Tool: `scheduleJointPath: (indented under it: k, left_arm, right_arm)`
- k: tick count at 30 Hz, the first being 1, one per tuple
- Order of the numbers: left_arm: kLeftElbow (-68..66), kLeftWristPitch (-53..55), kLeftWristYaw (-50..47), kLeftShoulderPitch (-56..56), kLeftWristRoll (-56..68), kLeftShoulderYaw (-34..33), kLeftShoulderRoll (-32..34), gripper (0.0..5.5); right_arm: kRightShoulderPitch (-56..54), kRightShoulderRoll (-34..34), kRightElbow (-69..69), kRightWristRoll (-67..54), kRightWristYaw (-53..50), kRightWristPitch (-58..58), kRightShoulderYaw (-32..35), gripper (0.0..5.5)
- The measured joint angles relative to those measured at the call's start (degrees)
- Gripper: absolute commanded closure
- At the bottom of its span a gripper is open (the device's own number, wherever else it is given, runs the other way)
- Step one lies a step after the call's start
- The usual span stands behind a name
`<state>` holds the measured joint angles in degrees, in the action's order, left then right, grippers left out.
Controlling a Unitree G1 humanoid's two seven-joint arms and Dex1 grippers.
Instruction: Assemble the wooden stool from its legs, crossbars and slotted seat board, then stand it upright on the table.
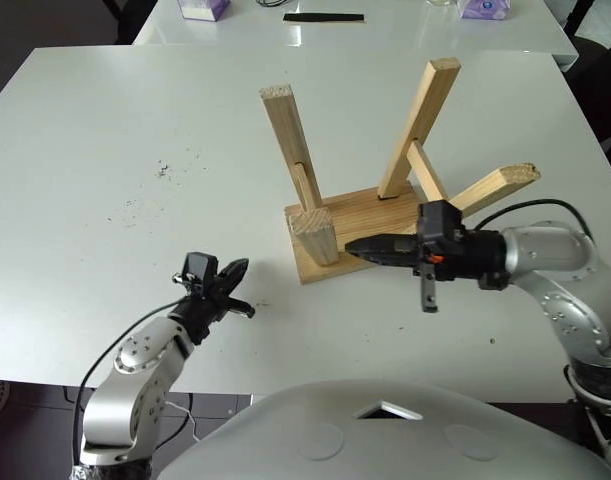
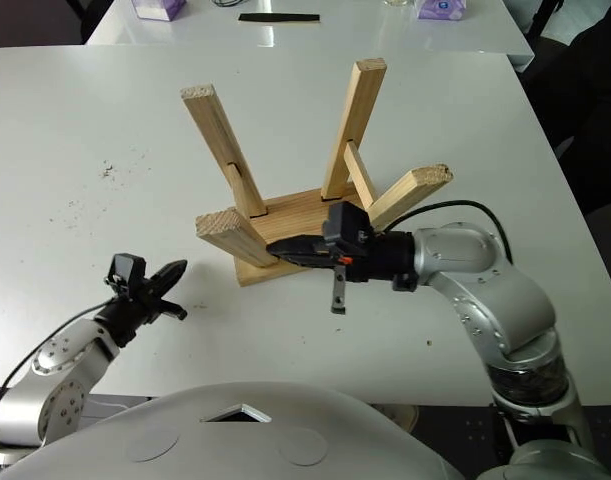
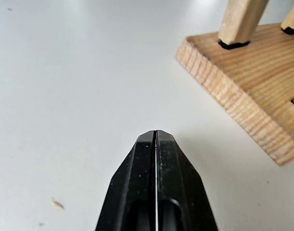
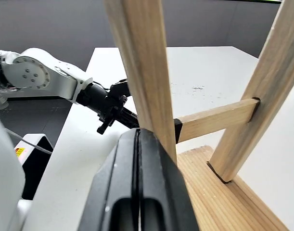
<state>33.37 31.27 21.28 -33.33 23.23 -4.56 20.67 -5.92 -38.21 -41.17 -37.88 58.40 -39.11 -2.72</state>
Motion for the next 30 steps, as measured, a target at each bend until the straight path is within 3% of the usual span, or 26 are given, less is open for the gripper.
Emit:
scheduleJointPath:
  k: [6, 10, 14, 19, 22, 30]
  left_arm:
    - [-0.7, -2.2, 0.0, 0.5, -2.4, 4.4, -0.7, 5.47]
    - [-0.9, -3.2, -0.2, 0.5, -2.8, 5.8, -1.0, 5.47]
    - [0.1, -3.3, -0.2, 0.1, -2.8, 7.3, -1.0, 5.47]
    - [1.5, -3.2, -0.1, -0.9, -3.2, 9.3, -0.8, 5.47]
    - [2.1, -3.2, 0.1, -1.8, -3.4, 9.3, 0.1, 5.47]
    - [2.1, -3.1, 0.9, -1.7, -3.2, 8.6, 1.3, 5.47]
  right_arm:
    - [-20.5, 2.7, 9.4, -20.6, -10.8, -4.6, 12.4, 5.50]
    - [-31.6, -2.2, 29.1, -14.2, -16.8, -1.4, 19.1, 5.50]
    - [-30.5, -8.0, 45.9, 4.5, -16.8, 10.4, 13.0, 5.50]
    - [-15.0, -11.6, 61.2, 28.2, -10.8, 31.7, -4.2, 5.50]
    - [-4.9, -11.3, 60.7, 31.1, -5.9, 37.0, -8.1, 5.50]
    - [-2.3, -13.2, 51.4, 29.1, 4.7, 38.0, -7.6, 5.50]
